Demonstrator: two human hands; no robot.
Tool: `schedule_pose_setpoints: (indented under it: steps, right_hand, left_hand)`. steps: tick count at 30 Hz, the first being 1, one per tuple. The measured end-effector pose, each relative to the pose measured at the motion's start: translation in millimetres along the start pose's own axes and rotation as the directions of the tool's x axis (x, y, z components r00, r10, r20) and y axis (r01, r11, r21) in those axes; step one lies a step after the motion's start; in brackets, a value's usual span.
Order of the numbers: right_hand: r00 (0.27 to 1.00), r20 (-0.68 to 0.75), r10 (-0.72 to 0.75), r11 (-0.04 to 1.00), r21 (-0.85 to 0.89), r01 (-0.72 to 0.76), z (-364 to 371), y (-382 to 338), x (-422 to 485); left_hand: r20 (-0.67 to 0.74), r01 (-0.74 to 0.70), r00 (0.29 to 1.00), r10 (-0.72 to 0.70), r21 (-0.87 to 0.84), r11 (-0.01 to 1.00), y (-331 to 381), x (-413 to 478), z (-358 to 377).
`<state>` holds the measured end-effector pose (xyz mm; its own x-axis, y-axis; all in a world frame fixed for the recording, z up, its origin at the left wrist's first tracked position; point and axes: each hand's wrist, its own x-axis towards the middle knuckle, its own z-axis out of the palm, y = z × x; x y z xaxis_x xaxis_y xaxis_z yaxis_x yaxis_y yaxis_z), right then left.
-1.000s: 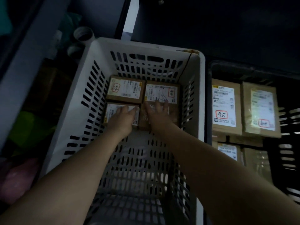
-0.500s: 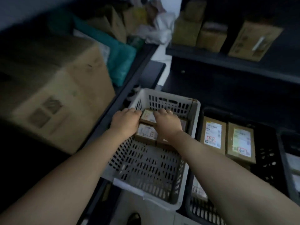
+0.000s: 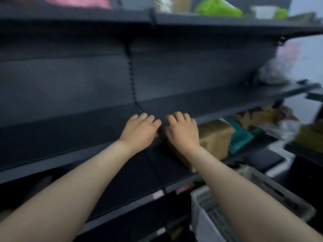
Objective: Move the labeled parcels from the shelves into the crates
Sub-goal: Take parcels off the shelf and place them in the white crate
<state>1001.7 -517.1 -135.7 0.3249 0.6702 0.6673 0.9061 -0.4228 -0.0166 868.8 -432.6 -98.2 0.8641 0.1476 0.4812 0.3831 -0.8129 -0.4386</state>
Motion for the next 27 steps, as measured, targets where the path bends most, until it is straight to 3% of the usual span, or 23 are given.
schedule_pose_setpoints:
  steps: [5, 9, 14, 18, 23, 27]
  right_hand:
    - [0.969, -0.104, -0.222, 0.954, 0.180, 0.238, -31, -151, 42]
    - [0.918, -0.181, -0.352, 0.872, 0.294, 0.392, -50, -278, 45]
    - [0.868, -0.213, -0.449, 0.760, 0.420, 0.496, -74, -427, 37]
    - [0.826, -0.222, -0.518, 0.685, 0.472, 0.555, -84, -517, 33]
    - [0.755, -0.096, -0.649, 0.637, 0.475, 0.607, -69, -591, 47]
    - [0.733, -0.032, -0.679, 0.642, 0.460, 0.614, -39, -631, 74]
  left_hand:
    - [0.015, 0.207, 0.976, -0.215, 0.217, 0.954, -116, -113, -63]
    - [0.084, 0.363, 0.906, -0.416, 0.352, 0.863, -199, -223, -108]
    - [0.118, 0.547, 0.778, -0.617, 0.357, 0.757, -270, -348, -152]
    - [0.068, 0.622, 0.729, -0.681, 0.351, 0.700, -312, -417, -172]
    - [0.101, 0.744, 0.612, -0.784, 0.263, 0.614, -361, -468, -159]
    - [0.148, 0.750, 0.588, -0.795, 0.269, 0.604, -407, -492, -138]
